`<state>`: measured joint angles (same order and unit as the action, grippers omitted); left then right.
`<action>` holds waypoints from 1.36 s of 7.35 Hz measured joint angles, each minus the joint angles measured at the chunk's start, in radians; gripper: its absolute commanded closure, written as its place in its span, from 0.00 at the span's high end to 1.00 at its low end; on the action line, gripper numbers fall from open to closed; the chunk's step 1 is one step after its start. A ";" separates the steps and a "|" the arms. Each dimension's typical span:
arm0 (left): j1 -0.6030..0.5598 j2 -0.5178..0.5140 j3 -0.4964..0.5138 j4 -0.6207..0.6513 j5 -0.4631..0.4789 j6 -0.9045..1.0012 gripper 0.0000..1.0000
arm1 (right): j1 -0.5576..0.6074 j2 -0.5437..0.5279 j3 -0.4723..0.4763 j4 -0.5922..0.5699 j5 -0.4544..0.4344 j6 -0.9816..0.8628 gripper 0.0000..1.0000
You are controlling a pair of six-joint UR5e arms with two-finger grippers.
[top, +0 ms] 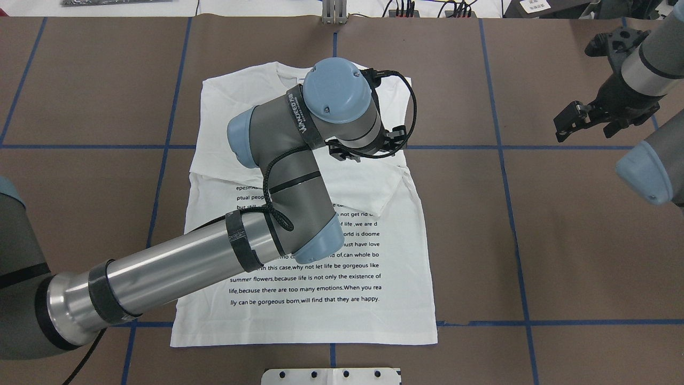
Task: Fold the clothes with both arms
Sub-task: 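Release the sleeve with the left gripper while the right gripper descends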
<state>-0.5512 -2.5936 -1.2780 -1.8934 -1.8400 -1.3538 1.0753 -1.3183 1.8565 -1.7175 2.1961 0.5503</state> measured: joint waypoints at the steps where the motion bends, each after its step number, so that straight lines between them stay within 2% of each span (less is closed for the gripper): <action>1: -0.004 0.027 -0.023 0.004 0.003 0.027 1.00 | 0.000 0.000 0.001 0.014 0.003 0.006 1.00; 3: -0.018 0.141 -0.136 0.026 0.002 0.107 1.00 | -0.011 -0.005 0.010 0.081 0.000 0.100 1.00; 5: -0.028 0.277 -0.311 0.117 -0.005 0.205 1.00 | -0.093 -0.042 0.067 0.185 -0.046 0.286 1.00; 8: -0.042 0.526 -0.635 0.247 -0.007 0.274 1.00 | -0.381 -0.102 0.228 0.216 -0.238 0.597 1.00; 10: -0.045 0.680 -0.762 0.258 -0.007 0.281 1.00 | -0.642 -0.106 0.274 0.217 -0.408 0.802 1.00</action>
<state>-0.5960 -1.9131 -2.0403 -1.6357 -1.8473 -1.0728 0.4334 -1.4240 2.1307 -1.5004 1.7879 1.3525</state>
